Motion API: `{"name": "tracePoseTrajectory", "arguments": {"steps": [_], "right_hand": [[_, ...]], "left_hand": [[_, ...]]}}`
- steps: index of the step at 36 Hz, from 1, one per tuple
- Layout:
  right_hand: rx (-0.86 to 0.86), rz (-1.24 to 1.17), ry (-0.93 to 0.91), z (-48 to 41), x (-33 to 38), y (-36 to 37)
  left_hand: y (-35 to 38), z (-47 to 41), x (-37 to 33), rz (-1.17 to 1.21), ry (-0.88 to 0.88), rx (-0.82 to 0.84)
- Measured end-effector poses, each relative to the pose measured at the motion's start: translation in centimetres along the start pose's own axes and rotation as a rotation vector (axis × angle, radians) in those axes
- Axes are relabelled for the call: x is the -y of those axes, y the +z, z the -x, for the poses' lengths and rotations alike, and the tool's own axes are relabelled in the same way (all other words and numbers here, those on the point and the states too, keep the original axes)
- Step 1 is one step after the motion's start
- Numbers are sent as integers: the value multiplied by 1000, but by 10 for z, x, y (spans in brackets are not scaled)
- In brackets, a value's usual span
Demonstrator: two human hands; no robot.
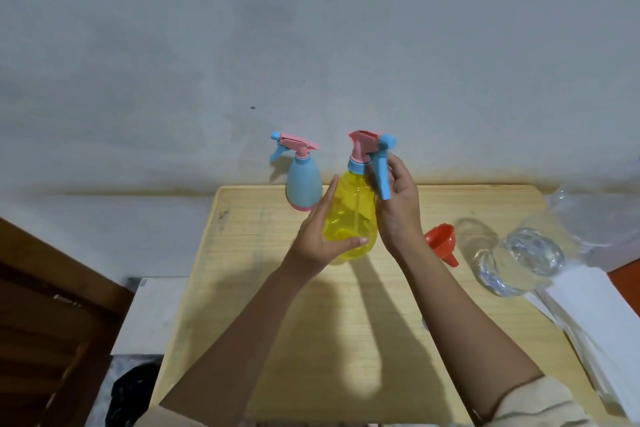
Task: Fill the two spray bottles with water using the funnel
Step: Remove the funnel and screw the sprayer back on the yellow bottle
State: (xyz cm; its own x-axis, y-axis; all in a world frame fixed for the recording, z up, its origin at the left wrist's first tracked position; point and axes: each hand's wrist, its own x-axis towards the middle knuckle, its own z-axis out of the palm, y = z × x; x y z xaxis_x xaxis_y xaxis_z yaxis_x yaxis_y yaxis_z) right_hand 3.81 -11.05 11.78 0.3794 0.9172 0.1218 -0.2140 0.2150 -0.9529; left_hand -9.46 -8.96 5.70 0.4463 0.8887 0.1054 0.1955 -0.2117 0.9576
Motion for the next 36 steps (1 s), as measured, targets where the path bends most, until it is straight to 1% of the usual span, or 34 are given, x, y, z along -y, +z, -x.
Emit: {"name": "tracePoseTrajectory", "arguments": {"steps": [7,12,16,20,25,28,30,36], "right_hand": [[76,-93,28,-2,9,1],[-15,-90,-15,-3,13,6],[18,-88,20,-2,14,3],[-52,27,-30,0,14,5],[0,48,-21,3,18,4],[-59,166,-105,5,16,5],[-92,214,-117,6,14,6],[-28,343,-77,8,18,1]], "left_hand": [[-2,2,-9,34,17,-13],[-1,1,-13,31,-6,-7],[0,3,-14,19,-21,3],[0,6,-13,-40,-18,6],[2,11,-15,-48,-30,1],[2,13,-14,-58,-33,27],[2,15,-15,-75,-28,42],[3,22,-13,-76,-44,67]]}}
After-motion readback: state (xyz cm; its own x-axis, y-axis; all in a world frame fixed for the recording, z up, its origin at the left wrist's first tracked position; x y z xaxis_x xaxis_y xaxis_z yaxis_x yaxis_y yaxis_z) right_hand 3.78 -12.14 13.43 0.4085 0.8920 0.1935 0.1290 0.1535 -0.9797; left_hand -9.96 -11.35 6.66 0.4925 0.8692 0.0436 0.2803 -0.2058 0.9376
